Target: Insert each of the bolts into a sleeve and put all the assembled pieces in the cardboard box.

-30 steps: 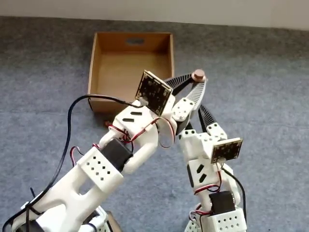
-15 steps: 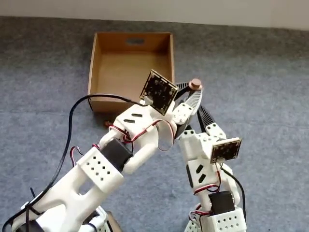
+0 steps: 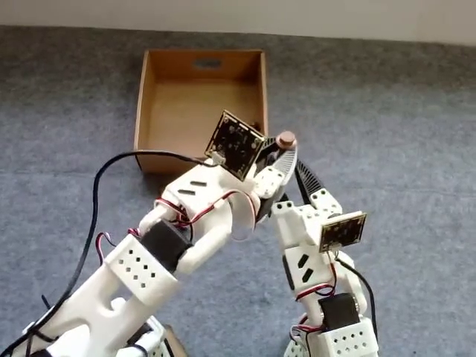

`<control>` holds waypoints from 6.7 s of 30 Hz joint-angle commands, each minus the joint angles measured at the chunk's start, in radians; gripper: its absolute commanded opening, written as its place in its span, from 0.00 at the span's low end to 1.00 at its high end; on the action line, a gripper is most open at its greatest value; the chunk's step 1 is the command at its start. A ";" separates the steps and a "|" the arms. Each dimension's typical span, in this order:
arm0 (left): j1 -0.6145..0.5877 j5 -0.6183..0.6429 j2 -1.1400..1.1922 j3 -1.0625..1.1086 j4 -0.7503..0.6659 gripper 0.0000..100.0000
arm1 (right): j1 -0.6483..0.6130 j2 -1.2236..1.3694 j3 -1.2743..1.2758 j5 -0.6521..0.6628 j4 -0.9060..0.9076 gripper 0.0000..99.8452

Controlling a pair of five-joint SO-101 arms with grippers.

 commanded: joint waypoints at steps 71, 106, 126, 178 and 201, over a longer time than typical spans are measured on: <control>-0.670 -0.285 -0.447 0.751 0.288 0.02 | -0.124 1.751 -1.512 -0.198 0.271 0.01; -0.667 -0.290 -0.447 0.762 0.287 0.02 | -0.051 2.319 -1.814 -0.198 0.401 0.01; -0.667 -0.290 -0.447 0.762 0.288 0.02 | -0.133 2.310 -1.819 -0.130 0.403 0.13; -0.667 -0.292 -0.447 0.769 0.284 0.02 | -0.179 1.213 -0.975 0.121 0.782 0.10; -0.667 -0.292 -0.447 0.769 0.284 0.02 | -0.177 1.787 -1.190 0.169 0.604 0.16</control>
